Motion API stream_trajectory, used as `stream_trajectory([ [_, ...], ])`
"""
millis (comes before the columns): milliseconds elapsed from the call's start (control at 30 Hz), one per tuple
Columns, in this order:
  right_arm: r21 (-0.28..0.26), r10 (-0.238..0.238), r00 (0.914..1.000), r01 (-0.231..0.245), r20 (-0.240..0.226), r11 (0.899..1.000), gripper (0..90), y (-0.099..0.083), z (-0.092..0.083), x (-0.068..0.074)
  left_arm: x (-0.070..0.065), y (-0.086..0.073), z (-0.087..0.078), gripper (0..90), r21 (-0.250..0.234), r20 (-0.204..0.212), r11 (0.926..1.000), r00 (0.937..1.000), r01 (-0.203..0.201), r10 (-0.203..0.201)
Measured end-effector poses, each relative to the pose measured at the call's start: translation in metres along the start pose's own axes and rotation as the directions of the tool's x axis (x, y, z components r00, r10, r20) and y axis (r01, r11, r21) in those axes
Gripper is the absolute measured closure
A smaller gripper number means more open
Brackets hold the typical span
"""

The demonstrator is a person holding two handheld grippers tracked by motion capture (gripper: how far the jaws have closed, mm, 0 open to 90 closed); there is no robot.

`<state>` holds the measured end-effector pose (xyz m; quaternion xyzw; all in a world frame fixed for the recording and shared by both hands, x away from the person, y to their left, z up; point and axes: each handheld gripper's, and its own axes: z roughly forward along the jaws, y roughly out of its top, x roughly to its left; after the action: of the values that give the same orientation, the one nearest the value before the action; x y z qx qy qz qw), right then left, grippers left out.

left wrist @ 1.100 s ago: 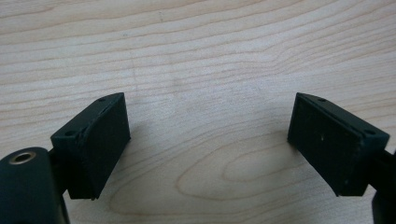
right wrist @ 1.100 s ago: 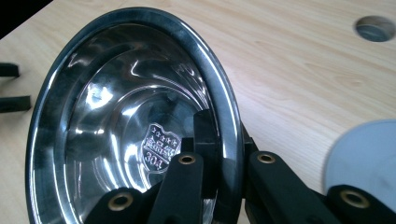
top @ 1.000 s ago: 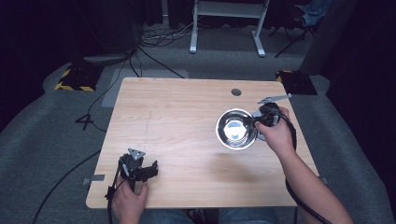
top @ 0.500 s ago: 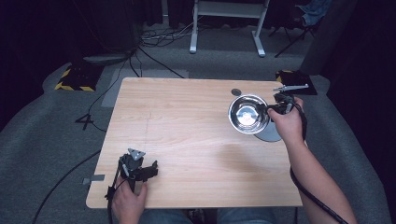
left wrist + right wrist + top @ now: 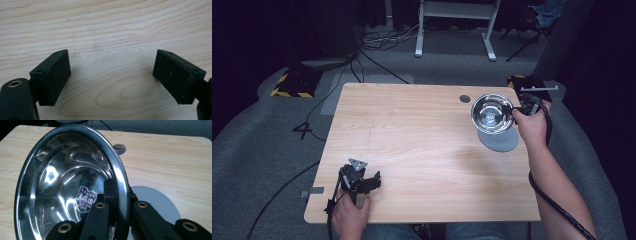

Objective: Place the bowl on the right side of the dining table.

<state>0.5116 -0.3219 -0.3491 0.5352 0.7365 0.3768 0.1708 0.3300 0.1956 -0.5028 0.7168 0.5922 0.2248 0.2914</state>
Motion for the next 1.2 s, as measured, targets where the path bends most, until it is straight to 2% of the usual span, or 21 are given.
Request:
stream_trajectory([
  [233,-0.004,0.057,0.9974,-0.057,0.043,0.998,87.3,0.002,0.003,-0.020,0.000,0.000,0.000,14.5,-0.001,0.000,1.0000,1.0000,0.004,-0.004],
  [267,0.003,0.079,0.9955,-0.079,0.054,0.997,87.2,0.002,0.003,-0.021,0.000,0.000,0.000,14.5,-0.001,0.000,1.0000,1.0000,0.003,-0.003],
  [333,-0.008,0.077,0.9955,-0.077,0.055,0.997,87.2,0.002,0.005,-0.027,0.000,0.000,0.000,14.5,-0.001,0.001,1.0000,1.0000,0.004,-0.004],
  [367,-0.007,0.091,0.9944,-0.091,0.054,0.996,87.3,0.002,0.006,-0.029,0.000,0.000,0.000,14.5,-0.002,0.003,1.0000,1.0000,0.005,-0.005],
  [533,-0.004,0.123,0.9902,-0.123,0.066,0.992,87.2,0.001,0.010,-0.039,0.004,-0.002,-0.001,15.0,-0.016,0.030,0.9995,0.9992,0.027,-0.027],
  [567,-0.004,0.118,0.9903,-0.118,0.073,0.993,87.2,0.000,0.011,-0.041,0.004,-0.002,-0.002,15.0,-0.018,0.044,0.9989,0.9981,0.043,-0.042],
  [633,-0.001,0.126,0.9891,-0.126,0.076,0.992,87.2,-0.001,0.013,-0.046,0.005,-0.003,-0.003,15.0,-0.018,0.059,0.9986,0.9971,0.049,-0.048],
  [733,0.001,0.147,0.9857,-0.148,0.082,0.989,87.2,-0.003,0.017,-0.051,0.004,-0.003,-0.003,15.0,-0.019,0.049,0.9988,0.9979,0.044,-0.043],
  [867,0.006,0.168,0.9817,-0.169,0.089,0.986,87.2,-0.008,0.023,-0.058,0.001,-0.003,-0.003,14.4,-0.003,0.026,0.9999,0.9996,0.014,-0.014],
  [1200,0.040,0.211,0.9712,-0.216,0.111,0.976,87.1,-0.027,0.036,-0.070,0.000,0.000,-0.001,14.5,-0.001,0.008,0.9999,0.9998,0.017,-0.017],
])
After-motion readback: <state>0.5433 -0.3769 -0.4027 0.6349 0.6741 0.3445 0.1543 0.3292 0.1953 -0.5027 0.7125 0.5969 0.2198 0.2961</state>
